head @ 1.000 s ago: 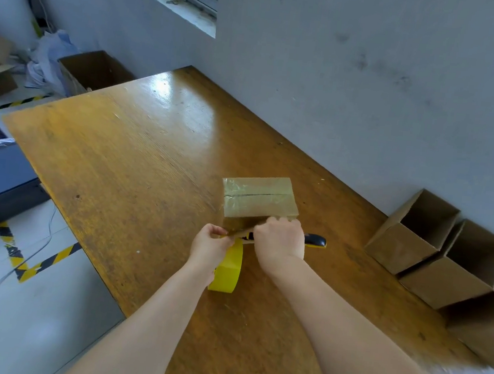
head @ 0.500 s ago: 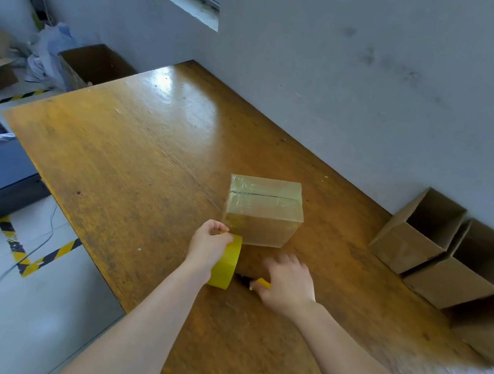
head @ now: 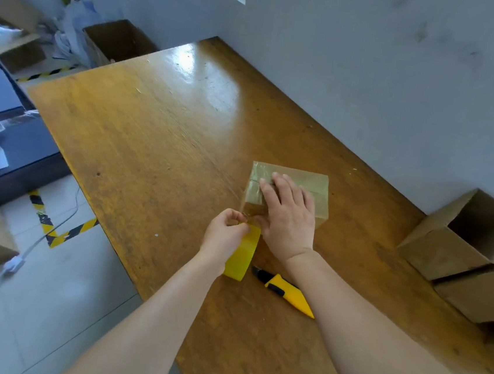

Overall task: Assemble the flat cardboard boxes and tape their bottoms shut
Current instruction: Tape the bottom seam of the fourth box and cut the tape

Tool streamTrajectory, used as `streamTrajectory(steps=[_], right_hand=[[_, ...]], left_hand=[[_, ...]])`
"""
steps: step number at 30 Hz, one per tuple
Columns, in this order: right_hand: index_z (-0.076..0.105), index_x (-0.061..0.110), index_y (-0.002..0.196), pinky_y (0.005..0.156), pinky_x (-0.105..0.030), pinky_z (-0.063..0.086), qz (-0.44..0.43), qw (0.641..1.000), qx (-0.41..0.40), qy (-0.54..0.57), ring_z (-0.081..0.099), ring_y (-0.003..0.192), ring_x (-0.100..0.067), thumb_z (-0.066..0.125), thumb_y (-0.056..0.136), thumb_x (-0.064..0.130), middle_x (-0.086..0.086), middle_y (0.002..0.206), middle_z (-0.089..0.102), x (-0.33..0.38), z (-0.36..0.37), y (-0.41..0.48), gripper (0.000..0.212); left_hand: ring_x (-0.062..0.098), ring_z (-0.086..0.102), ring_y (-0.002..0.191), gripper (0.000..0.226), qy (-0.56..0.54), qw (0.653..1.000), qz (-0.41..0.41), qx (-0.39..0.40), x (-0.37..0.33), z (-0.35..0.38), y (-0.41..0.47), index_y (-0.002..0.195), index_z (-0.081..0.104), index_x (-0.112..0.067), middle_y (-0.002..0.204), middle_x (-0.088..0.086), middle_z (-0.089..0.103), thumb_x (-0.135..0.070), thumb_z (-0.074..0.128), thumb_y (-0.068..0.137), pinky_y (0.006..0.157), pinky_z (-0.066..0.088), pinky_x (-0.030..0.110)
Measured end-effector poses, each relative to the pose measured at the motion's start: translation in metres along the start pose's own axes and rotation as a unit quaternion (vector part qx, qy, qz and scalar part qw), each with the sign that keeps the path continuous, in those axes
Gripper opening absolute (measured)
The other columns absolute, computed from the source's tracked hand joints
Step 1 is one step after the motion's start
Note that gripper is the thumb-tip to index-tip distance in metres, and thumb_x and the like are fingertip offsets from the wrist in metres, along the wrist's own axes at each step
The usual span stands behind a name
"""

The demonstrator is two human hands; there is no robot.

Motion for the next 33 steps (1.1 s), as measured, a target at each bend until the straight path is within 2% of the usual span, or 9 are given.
streamTrajectory(steps=[3, 8, 12, 14, 17, 22, 27, 33], right_hand=[[0.061, 0.017, 0.122, 0.104, -0.042, 0.026, -0.001, 1.000, -0.022, -0.007, 0.047, 0.127, -0.030, 0.086, 0.062, 0.029, -0.010, 0.132, 0.058, 0.002, 0.003, 0.002, 0.066], [0.062, 0.019, 0.119, 0.104, -0.044, 0.031, 0.007, 1.000, -0.027, 0.005, 0.049, 0.127, -0.031, 0.085, 0.061, 0.034, -0.009, 0.132, 0.058, 0.002, 0.000, 0.003, 0.064], [0.061, 0.019, 0.120, 0.105, -0.043, 0.029, 0.016, 0.999, -0.022, 0.030, 0.047, 0.128, -0.031, 0.077, 0.066, 0.043, -0.008, 0.133, 0.056, 0.002, -0.003, 0.005, 0.061], [0.062, 0.018, 0.118, 0.102, -0.042, 0.027, 0.010, 0.999, -0.029, 0.013, 0.050, 0.125, -0.031, 0.080, 0.067, 0.042, -0.009, 0.130, 0.058, 0.002, -0.001, 0.005, 0.059], [0.062, 0.017, 0.116, 0.097, -0.044, 0.031, 0.005, 0.999, -0.033, -0.011, 0.051, 0.121, -0.032, 0.083, 0.065, 0.042, -0.010, 0.126, 0.060, 0.003, 0.002, 0.006, 0.060], [0.062, 0.016, 0.113, 0.092, -0.047, 0.041, 0.009, 0.999, -0.025, -0.029, 0.052, 0.116, -0.033, 0.082, 0.064, 0.043, -0.011, 0.122, 0.060, 0.006, -0.001, 0.007, 0.060], [0.062, 0.016, 0.113, 0.093, -0.048, 0.042, 0.022, 0.999, -0.016, -0.040, 0.052, 0.117, -0.033, 0.080, 0.066, 0.045, -0.011, 0.124, 0.059, 0.009, 0.000, 0.005, 0.057], [0.063, 0.015, 0.111, 0.091, -0.050, 0.044, 0.031, 0.999, -0.010, -0.042, 0.054, 0.113, -0.034, 0.082, 0.065, 0.042, -0.012, 0.121, 0.060, 0.012, 0.000, 0.009, 0.057]], left_hand=[[0.028, 0.062, 0.097, 0.005, 0.000, 1.000, 0.003, -0.001, 0.001, 0.002, 0.001, 0.084, 0.061, -0.025, 0.097, 0.003, 0.068, -0.022, 0.065, 0.083, 0.086, 0.052, 0.047], [0.029, 0.062, 0.095, 0.006, -0.008, 1.000, -0.003, -0.008, -0.001, 0.003, 0.004, 0.080, 0.060, -0.023, 0.095, 0.005, 0.069, -0.022, 0.066, 0.083, 0.084, 0.052, 0.046], [0.024, 0.058, 0.091, 0.010, -0.016, 1.000, -0.002, -0.006, -0.001, 0.003, 0.006, 0.079, 0.060, -0.021, 0.096, 0.006, 0.069, -0.020, 0.068, 0.084, 0.078, 0.048, 0.038], [0.028, 0.062, 0.096, 0.011, -0.012, 1.000, -0.007, -0.005, 0.000, 0.002, 0.006, 0.076, 0.061, -0.024, 0.096, 0.006, 0.070, -0.021, 0.069, 0.081, 0.085, 0.051, 0.046], [0.033, 0.063, 0.100, 0.012, -0.006, 1.000, -0.013, -0.004, -0.002, 0.002, 0.005, 0.073, 0.061, -0.026, 0.096, 0.008, 0.070, -0.022, 0.070, 0.079, 0.090, 0.052, 0.054], [0.036, 0.062, 0.102, 0.012, 0.001, 1.000, -0.013, 0.007, -0.005, 0.000, 0.004, 0.075, 0.059, -0.024, 0.096, 0.011, 0.070, -0.022, 0.070, 0.081, 0.088, 0.051, 0.053], [0.033, 0.065, 0.099, 0.013, 0.019, 0.999, -0.014, 0.023, -0.007, -0.004, 0.004, 0.075, 0.061, -0.026, 0.095, 0.006, 0.071, -0.032, 0.072, 0.078, 0.091, 0.052, 0.057], [0.032, 0.063, 0.102, 0.012, 0.028, 0.999, -0.034, 0.018, -0.005, -0.008, -0.003, 0.077, 0.062, -0.023, 0.096, 0.009, 0.069, -0.019, 0.071, 0.085, 0.094, 0.051, 0.053]])
Point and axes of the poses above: each hand's wrist, its own y-axis towards the middle knuckle, its own z-axis out of the palm, x = y × z, the point moved 1 cm from there along y, towards the middle knuckle
